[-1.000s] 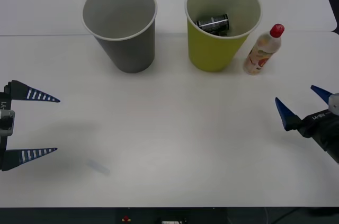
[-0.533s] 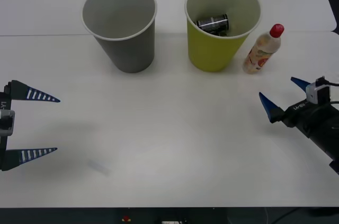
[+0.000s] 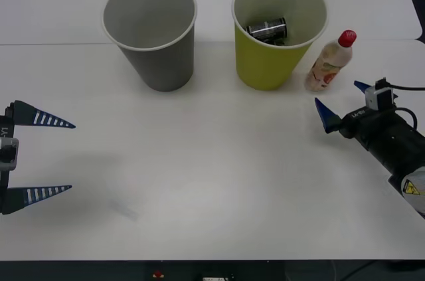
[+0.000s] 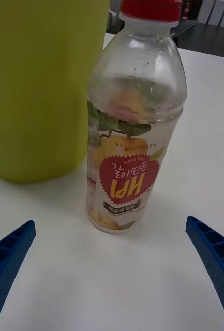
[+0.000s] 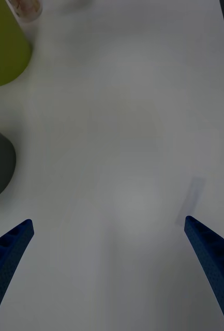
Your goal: Put the can into the green bin and the plastic bottle into the gray bin
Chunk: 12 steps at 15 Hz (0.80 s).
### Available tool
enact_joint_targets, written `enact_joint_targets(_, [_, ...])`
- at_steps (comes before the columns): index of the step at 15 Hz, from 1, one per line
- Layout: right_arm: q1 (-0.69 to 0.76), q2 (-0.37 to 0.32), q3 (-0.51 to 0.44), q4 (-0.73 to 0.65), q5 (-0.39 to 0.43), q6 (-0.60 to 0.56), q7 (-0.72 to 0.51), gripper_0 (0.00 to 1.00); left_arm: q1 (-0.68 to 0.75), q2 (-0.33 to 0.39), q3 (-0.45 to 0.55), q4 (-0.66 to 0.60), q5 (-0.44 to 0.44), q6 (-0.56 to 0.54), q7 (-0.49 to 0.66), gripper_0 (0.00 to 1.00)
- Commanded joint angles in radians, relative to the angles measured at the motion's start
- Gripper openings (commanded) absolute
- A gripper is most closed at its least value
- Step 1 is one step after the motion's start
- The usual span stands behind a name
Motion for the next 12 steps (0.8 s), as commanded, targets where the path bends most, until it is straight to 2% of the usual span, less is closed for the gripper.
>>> enact_joint_targets(1, [-0.051,0.046,0.009,0.076,-0.006,0.009,0.000,1.00,0.000,0.000,0.000,0.000,0.000,0.000,0.000,1.00])
enact_joint_targets(12, [-0.183,0.212,0.032,0.289,-0.044,0.129,0.017,1.00,0.000,0.000,0.000,0.000,0.000,0.000,0.000,1.00])
